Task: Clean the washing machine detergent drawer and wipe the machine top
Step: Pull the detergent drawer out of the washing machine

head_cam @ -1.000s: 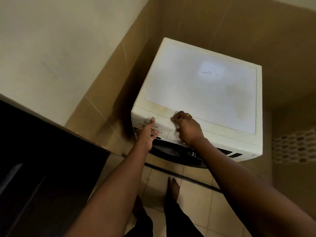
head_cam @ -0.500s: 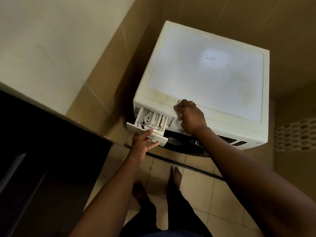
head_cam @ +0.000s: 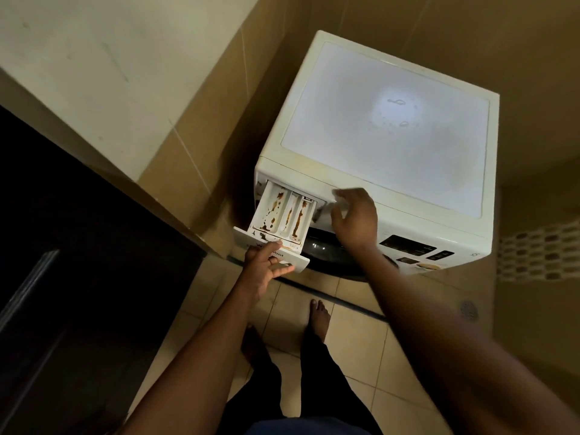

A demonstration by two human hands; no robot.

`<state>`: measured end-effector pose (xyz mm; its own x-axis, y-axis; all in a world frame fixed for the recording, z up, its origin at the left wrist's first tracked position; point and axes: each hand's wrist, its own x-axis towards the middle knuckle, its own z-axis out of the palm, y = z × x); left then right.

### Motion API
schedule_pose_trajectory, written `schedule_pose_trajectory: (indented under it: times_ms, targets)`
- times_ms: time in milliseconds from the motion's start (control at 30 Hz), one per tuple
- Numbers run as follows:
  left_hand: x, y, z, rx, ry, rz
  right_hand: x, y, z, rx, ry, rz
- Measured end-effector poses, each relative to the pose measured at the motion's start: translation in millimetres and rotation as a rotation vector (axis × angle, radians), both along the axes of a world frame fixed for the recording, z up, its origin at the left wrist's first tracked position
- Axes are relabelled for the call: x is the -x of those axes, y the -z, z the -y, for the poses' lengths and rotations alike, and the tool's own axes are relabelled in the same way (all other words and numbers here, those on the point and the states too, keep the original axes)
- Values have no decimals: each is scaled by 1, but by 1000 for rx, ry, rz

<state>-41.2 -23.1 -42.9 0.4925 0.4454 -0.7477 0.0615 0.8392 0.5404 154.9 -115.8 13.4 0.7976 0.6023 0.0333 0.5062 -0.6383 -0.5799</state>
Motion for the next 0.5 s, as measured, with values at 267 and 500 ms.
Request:
schedule_pose_trajectory:
  times_ms: [267,500]
  targets:
    - [3,5,-7,36,56,34,46,30,-49,-188,553,-776]
    - [7,5,-20,43,174,2,46,52,-70,-159,732,-647]
